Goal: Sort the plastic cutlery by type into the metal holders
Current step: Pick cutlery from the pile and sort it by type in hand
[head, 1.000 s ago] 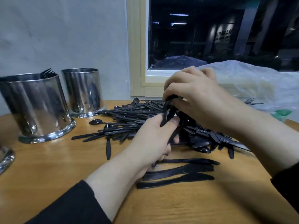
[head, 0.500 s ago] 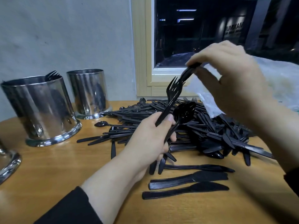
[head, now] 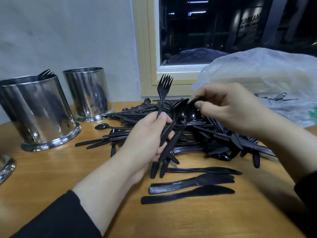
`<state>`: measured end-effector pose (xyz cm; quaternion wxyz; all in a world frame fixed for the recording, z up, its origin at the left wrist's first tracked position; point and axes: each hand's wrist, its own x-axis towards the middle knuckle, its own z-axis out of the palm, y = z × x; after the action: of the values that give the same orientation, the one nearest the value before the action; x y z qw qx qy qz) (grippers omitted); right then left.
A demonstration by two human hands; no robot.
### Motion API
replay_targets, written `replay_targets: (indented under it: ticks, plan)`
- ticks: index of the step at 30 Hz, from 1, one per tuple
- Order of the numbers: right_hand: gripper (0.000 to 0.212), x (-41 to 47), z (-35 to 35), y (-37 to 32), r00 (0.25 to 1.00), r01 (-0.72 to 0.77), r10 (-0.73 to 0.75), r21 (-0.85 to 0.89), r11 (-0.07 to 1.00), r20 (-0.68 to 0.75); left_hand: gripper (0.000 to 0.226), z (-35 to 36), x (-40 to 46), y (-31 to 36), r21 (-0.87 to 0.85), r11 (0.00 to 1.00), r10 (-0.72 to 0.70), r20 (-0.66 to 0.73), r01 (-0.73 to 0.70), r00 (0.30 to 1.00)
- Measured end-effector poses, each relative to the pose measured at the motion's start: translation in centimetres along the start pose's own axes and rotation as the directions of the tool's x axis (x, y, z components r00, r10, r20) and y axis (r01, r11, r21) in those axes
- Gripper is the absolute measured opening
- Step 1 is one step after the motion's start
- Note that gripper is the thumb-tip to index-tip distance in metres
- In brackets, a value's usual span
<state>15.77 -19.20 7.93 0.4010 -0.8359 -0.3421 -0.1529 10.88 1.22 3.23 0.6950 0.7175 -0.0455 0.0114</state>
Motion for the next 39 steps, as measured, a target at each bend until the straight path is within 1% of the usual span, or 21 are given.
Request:
replay_targets:
  ticks: [3,7,11,13,16,18,20,22,23,25,26,28,31,36,39]
  plan:
    - [0.013,0.2,0.8,0.3,1.000,-0.011,0.011,-0.012,1.000,-0.022,0.029,0.2,-0.3,0.0,0.063,0.998,0.017,0.002,-0.017,1.000]
    - [0.010,0.4,1.2,0.6,0.995,-0.026,0.026,0.006,1.000,-0.095,0.030,0.2,0.0,-0.2,0.111,0.989,0.099,-0.005,-0.098,0.995]
    - [0.007,0.5,1.8,0.7,0.987,-0.040,0.041,0.011,0.999,-0.156,0.027,0.4,0.0,-0.2,0.011,0.994,0.106,0.007,-0.106,0.994]
    - [0.006,0.5,2.3,0.7,0.983,-0.043,0.044,0.007,0.999,-0.178,0.026,0.4,-0.1,-0.2,-0.010,0.994,0.107,0.016,-0.107,0.994]
    - [0.006,0.5,2.7,0.7,0.974,-0.066,0.056,-0.039,0.997,-0.218,0.025,0.3,0.0,-0.2,-0.067,0.993,0.097,0.039,-0.094,0.995]
    - [0.010,0.5,2.7,0.7,0.963,-0.094,0.079,-0.049,0.994,-0.258,0.024,0.3,0.0,-0.1,-0.106,0.991,0.087,0.063,-0.080,0.994]
    - [0.022,0.6,2.5,0.5,0.953,-0.134,0.120,-0.034,0.990,-0.277,0.022,0.3,-0.1,0.1,-0.126,0.990,0.074,0.085,-0.063,0.994]
    - [0.033,0.5,2.5,0.4,0.959,-0.187,0.194,0.056,0.981,-0.208,0.021,0.5,-0.3,0.2,-0.140,0.989,0.066,0.113,-0.050,0.991]
    - [0.032,0.3,2.4,0.3,0.966,-0.203,0.219,0.121,0.972,-0.140,0.021,0.6,-0.4,0.3,-0.143,0.988,0.068,0.125,-0.050,0.990]
    - [0.021,0.0,2.4,0.1,0.975,-0.210,0.221,0.235,0.949,-0.019,0.020,0.6,-0.6,0.3,-0.142,0.988,0.080,0.129,-0.061,0.988]
    - [0.016,-0.1,2.5,0.0,0.977,-0.207,0.213,0.269,0.941,0.007,0.019,0.6,-0.6,0.2,-0.140,0.988,0.090,0.126,-0.073,0.988]
    - [0.013,-0.2,2.6,0.0,0.979,-0.197,0.206,0.296,0.934,0.004,0.015,0.6,-0.6,0.0,-0.135,0.985,0.120,0.126,-0.103,0.985]
    - [0.014,-0.1,2.6,-0.2,0.979,-0.188,0.202,0.316,0.930,-0.013,0.019,0.8,-0.7,0.0,-0.141,0.983,0.138,0.156,-0.116,0.978]
    - [0.013,-0.7,2.3,0.3,0.977,-0.201,0.214,0.299,0.933,-0.009,0.028,1.3,-1.0,0.3,-0.198,0.980,0.053,0.188,-0.015,0.981]
    - [0.013,-1.3,1.2,0.3,0.974,-0.221,0.227,0.197,0.955,-0.007,0.028,2.1,-1.0,0.6,-0.252,0.967,0.007,0.205,0.046,0.979]
